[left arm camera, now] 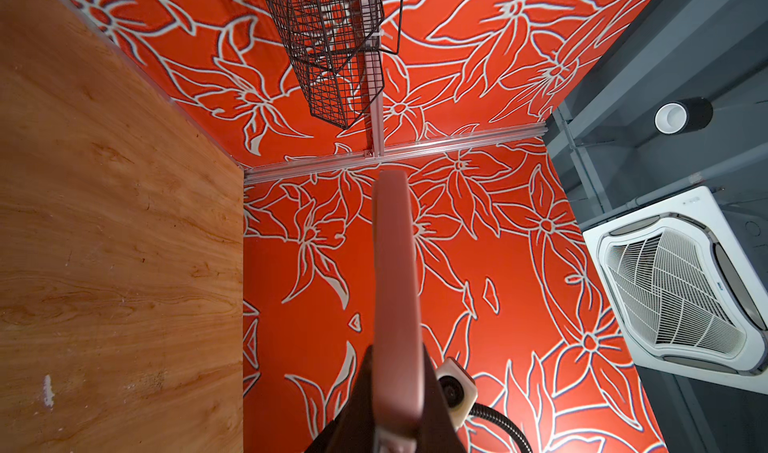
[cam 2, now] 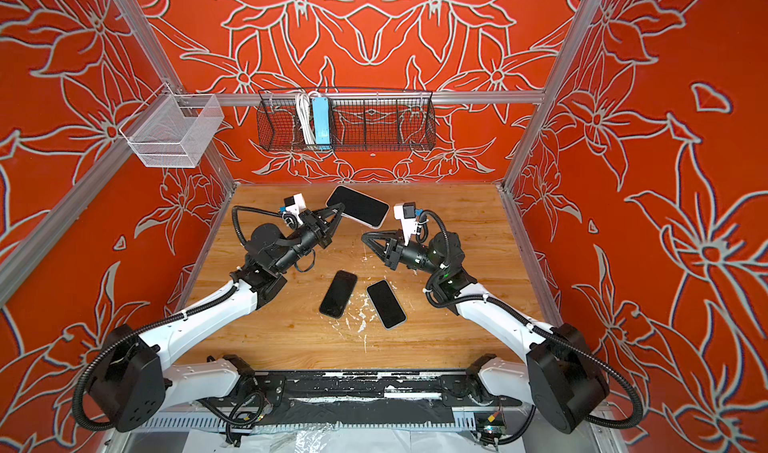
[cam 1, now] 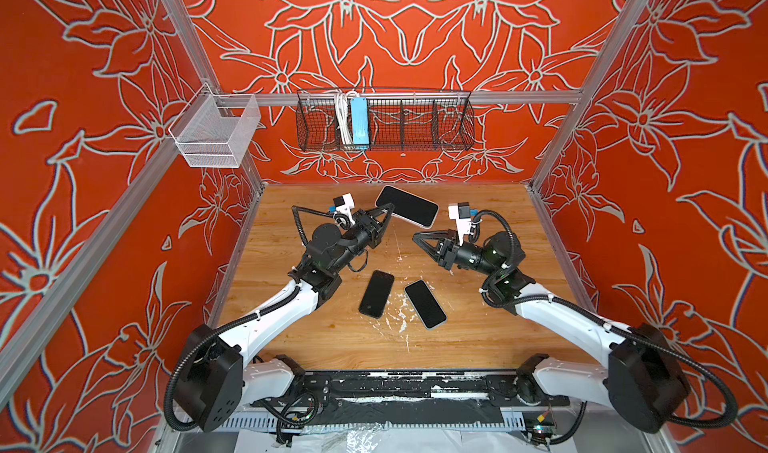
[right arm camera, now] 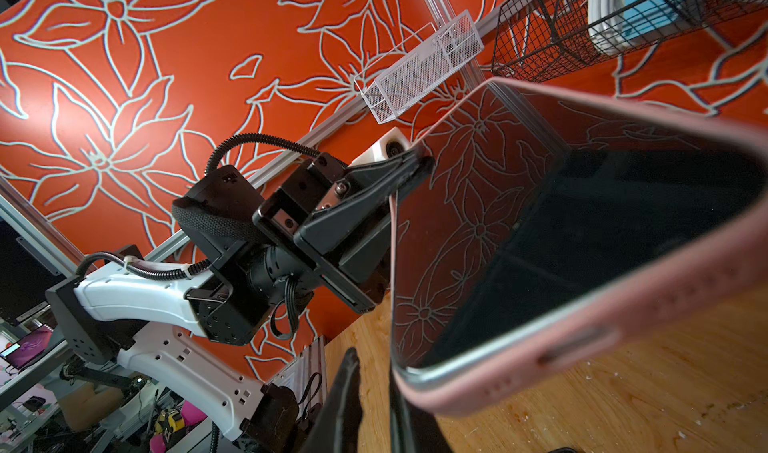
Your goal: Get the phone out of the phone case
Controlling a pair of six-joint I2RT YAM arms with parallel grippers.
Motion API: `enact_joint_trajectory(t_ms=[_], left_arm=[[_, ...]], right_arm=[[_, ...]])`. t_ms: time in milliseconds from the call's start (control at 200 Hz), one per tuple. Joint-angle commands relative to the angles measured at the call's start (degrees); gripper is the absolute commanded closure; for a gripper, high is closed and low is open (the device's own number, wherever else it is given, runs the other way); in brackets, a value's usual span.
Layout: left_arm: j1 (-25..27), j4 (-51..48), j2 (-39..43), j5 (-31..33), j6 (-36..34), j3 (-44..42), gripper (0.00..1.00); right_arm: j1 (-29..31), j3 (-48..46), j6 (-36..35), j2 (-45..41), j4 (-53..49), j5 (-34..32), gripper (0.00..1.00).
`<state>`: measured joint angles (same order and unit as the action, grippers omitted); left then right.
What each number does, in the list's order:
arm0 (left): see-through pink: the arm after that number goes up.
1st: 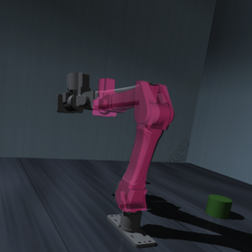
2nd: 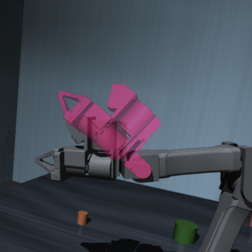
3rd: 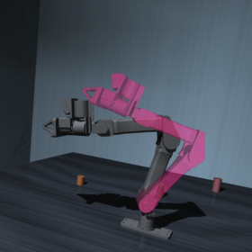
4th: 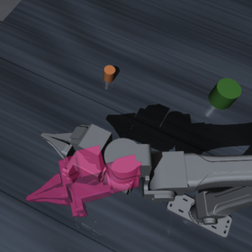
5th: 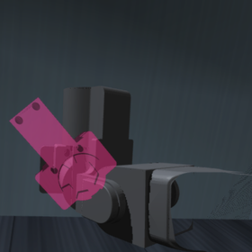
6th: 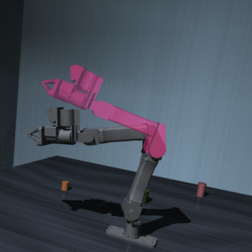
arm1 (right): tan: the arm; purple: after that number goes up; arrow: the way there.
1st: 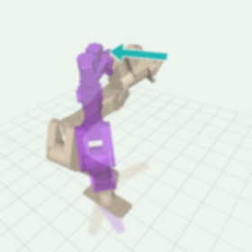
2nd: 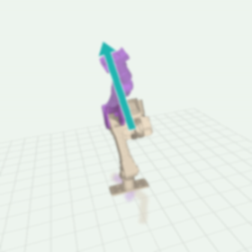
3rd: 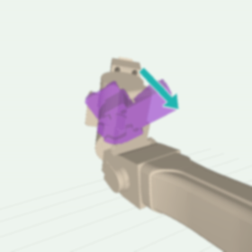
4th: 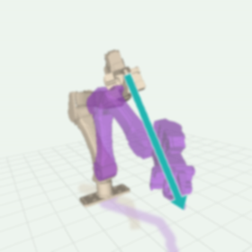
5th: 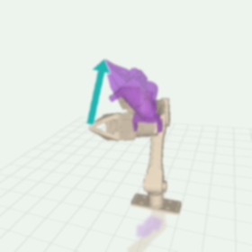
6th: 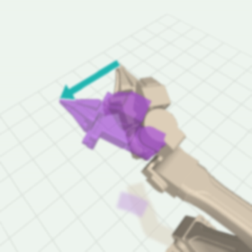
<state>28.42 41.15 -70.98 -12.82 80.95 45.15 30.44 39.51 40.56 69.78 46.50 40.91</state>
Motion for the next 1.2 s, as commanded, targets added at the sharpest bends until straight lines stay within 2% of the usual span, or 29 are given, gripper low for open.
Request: enact_joint_trajectory(t_ms=[0,811,1196], left_arm=[[-0.3,5.87,1.63,-0.43,0.13,0.38,1.0],[-0.3,5.96,2.86,-0.4,0.4,-1.02,1.0],[-0.3,6.23,2.08,-0.64,0.61,-0.94,1.0]], right_arm=[[-0.44,1.75,1.18,0.09,2.19,0.16,0.84],[-0.98,3.62,3.77,3.16,7.01,-0.47,0.87],[-1.41,3.47,4.09,2.58,7.6,0.09,0.81]])
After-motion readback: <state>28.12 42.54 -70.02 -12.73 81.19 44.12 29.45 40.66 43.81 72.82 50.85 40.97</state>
